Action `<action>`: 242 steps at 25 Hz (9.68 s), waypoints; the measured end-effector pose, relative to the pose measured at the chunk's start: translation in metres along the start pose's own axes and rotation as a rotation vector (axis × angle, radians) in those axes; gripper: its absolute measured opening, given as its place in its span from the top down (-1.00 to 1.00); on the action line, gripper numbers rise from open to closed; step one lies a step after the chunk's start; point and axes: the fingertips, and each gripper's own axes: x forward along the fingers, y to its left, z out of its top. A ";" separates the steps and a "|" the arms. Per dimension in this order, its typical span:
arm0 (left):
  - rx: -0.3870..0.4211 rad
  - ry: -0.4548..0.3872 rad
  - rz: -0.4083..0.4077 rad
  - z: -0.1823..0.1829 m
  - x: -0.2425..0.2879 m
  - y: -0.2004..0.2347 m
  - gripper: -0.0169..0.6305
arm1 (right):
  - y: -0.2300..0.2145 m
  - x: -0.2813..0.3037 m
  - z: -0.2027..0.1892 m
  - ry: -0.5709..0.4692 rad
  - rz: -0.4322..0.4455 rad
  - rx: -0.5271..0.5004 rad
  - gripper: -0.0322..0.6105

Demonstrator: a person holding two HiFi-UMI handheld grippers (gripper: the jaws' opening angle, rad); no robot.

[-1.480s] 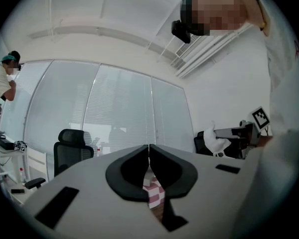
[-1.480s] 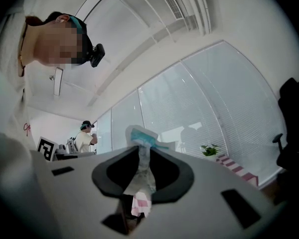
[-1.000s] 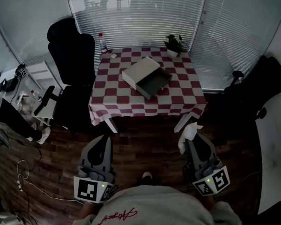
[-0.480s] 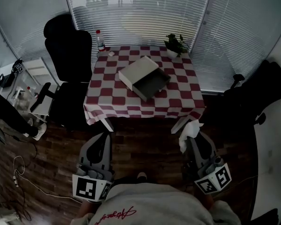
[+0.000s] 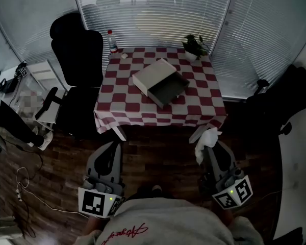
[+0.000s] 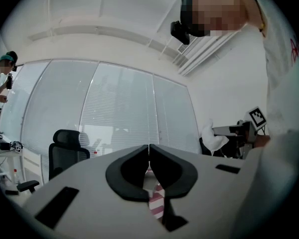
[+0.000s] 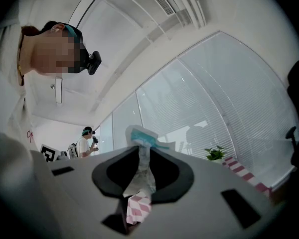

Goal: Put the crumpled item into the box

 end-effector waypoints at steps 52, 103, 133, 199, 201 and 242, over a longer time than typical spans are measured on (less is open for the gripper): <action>0.009 0.025 0.020 -0.015 0.040 0.009 0.89 | -0.022 0.037 -0.019 0.012 0.080 0.028 0.66; 0.014 0.017 -0.122 -0.033 0.255 0.141 0.89 | -0.122 0.230 -0.030 -0.024 -0.054 -0.004 0.66; -0.027 0.008 -0.147 -0.055 0.316 0.202 0.89 | -0.155 0.304 -0.045 -0.011 -0.106 -0.033 0.66; -0.023 0.076 0.074 -0.054 0.285 0.187 0.89 | -0.184 0.330 -0.100 0.186 0.042 -0.073 0.66; -0.027 0.094 0.084 -0.057 0.282 0.187 0.89 | -0.184 0.330 -0.103 0.193 0.043 -0.073 0.66; 0.014 0.046 0.135 -0.042 0.266 0.196 0.89 | -0.202 0.328 -0.167 0.342 -0.005 -0.092 0.66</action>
